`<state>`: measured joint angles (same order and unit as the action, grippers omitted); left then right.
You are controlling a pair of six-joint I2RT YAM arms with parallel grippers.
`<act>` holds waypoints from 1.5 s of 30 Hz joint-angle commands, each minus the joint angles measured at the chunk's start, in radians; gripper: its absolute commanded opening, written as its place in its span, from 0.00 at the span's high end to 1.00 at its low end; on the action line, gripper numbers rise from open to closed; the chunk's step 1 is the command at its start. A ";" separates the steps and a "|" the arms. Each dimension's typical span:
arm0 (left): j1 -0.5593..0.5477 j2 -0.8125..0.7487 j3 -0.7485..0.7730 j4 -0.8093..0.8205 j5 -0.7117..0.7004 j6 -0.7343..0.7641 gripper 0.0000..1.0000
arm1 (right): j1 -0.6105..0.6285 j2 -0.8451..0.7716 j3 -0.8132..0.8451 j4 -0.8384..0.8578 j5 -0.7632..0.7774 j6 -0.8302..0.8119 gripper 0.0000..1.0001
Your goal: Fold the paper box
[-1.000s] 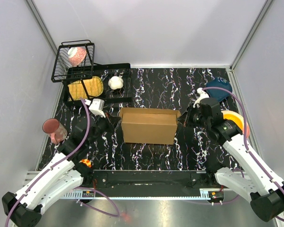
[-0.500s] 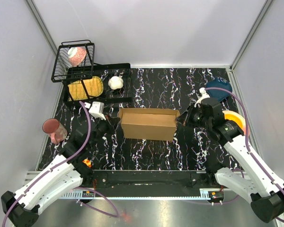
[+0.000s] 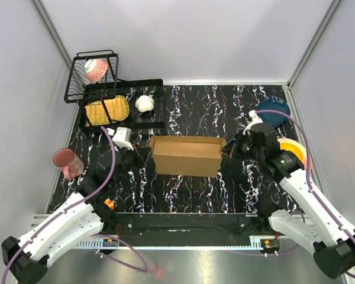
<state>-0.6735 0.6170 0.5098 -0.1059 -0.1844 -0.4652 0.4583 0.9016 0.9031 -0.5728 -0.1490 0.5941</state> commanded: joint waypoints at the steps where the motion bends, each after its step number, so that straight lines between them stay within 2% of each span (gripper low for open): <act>1: -0.001 0.012 0.036 0.017 -0.018 -0.015 1.00 | 0.008 -0.013 -0.027 0.013 0.074 -0.056 1.00; 16: -0.003 0.043 0.067 0.005 -0.010 -0.038 1.00 | 0.006 -0.035 -0.098 -0.004 0.173 -0.119 1.00; 25: -0.003 0.052 0.087 -0.014 -0.036 -0.010 1.00 | 0.014 -0.033 -0.078 -0.051 0.213 -0.191 1.00; 35: -0.003 0.059 0.095 -0.012 -0.035 -0.019 1.00 | 0.016 -0.024 -0.039 -0.084 0.207 -0.198 1.00; 45: -0.003 0.096 0.167 -0.006 0.083 -0.084 1.00 | 0.017 -0.027 -0.040 -0.082 0.215 -0.197 1.00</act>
<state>-0.6773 0.7055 0.6075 -0.1406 -0.1505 -0.5091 0.4759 0.8642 0.8600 -0.5484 -0.0086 0.4397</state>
